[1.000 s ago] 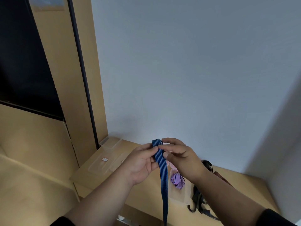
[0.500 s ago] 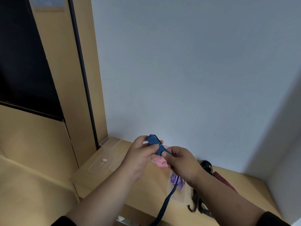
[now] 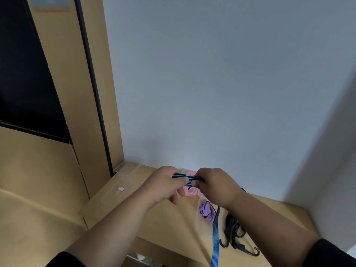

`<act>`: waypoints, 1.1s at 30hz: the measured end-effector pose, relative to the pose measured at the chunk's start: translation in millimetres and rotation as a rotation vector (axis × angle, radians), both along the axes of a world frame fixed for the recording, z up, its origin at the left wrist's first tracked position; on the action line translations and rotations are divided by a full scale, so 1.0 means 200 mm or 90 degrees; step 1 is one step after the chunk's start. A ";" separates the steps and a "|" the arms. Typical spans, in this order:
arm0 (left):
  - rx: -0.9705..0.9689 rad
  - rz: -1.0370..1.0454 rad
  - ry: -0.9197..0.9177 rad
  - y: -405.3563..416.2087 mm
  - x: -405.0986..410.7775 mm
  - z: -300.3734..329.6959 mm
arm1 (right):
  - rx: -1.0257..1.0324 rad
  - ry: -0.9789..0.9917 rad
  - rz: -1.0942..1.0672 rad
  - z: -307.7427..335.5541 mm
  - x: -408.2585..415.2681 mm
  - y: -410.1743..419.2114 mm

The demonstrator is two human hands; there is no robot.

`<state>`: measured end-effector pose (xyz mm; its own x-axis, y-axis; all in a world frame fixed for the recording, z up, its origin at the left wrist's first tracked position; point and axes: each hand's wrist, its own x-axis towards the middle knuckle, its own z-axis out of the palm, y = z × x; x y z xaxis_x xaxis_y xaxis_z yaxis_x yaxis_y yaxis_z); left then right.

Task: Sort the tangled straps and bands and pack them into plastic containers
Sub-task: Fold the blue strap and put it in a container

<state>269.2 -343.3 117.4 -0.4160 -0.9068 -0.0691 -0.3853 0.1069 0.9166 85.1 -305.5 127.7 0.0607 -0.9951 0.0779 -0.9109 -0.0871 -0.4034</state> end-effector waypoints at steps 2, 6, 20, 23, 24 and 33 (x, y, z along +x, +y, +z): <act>0.003 0.072 0.058 0.02 -0.05 -0.03 | 0.004 -0.003 -0.031 -0.01 0.02 0.00; -0.073 0.169 0.082 0.06 -0.13 -0.10 | -0.015 -0.003 -0.044 -0.03 0.05 -0.01; 0.176 0.052 0.226 0.03 -0.18 -0.15 | -0.013 -0.176 0.063 -0.06 0.04 -0.01; 0.168 0.028 0.246 0.00 -0.13 -0.15 | 0.015 -0.215 0.082 -0.06 0.01 -0.02; 0.130 0.052 0.226 -0.01 -0.11 -0.14 | 0.030 -0.226 0.084 -0.05 0.00 -0.01; 0.159 -0.071 0.197 -0.11 0.03 -0.10 | 0.125 -0.287 0.125 -0.04 -0.04 -0.03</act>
